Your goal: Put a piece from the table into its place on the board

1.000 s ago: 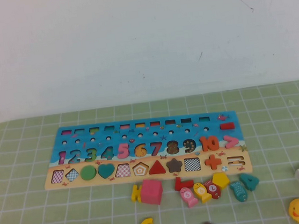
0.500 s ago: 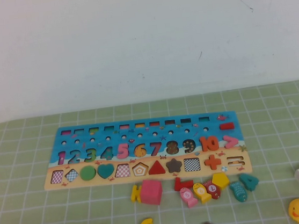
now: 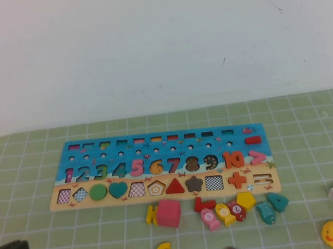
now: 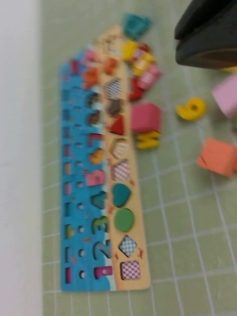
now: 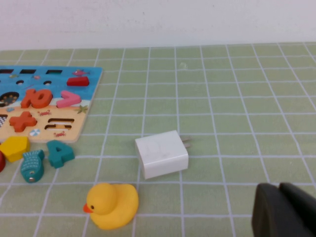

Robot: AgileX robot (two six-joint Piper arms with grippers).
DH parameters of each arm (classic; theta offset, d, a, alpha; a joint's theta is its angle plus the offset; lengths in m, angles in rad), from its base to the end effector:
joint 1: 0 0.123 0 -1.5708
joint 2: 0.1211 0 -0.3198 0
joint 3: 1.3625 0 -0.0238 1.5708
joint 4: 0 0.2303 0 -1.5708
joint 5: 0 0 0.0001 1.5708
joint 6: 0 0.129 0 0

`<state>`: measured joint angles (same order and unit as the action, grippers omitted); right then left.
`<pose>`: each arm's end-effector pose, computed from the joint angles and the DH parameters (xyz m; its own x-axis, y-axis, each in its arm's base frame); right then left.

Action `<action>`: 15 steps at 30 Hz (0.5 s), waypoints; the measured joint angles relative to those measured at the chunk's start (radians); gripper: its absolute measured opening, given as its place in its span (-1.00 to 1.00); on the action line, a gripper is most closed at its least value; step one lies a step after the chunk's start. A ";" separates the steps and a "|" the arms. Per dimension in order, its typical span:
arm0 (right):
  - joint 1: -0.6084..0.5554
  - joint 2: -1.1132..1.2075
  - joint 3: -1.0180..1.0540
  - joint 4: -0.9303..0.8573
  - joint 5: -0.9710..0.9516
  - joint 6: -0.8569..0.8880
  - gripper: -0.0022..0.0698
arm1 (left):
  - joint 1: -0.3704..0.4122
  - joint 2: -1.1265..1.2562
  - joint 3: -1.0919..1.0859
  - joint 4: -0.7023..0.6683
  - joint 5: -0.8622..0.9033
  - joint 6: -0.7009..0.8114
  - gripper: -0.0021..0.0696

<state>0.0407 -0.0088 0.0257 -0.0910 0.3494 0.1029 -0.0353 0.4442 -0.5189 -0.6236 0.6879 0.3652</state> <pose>0.0344 -0.0026 0.1633 -0.2741 0.0062 -0.9617 -0.0060 0.9999 0.0082 0.0607 -0.0500 0.3053 -0.4616 -0.1153 -0.8796 0.3079 0.9091 -0.2807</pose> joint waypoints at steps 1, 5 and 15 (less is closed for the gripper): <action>0.000 0.000 0.000 0.000 0.000 0.000 -0.94 | 0.000 0.052 -0.031 0.015 0.026 0.053 -0.95; 0.000 0.000 0.000 0.000 0.000 0.000 -0.94 | 0.000 0.296 -0.145 0.144 0.087 0.137 -0.95; 0.000 0.000 0.000 0.000 0.000 0.000 -0.94 | -0.219 0.630 -0.324 0.334 0.113 0.033 -0.95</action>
<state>0.0407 -0.0088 0.0257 -0.0910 0.3494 0.1029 -0.2542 1.0741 -0.8426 -0.2893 0.8006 0.3980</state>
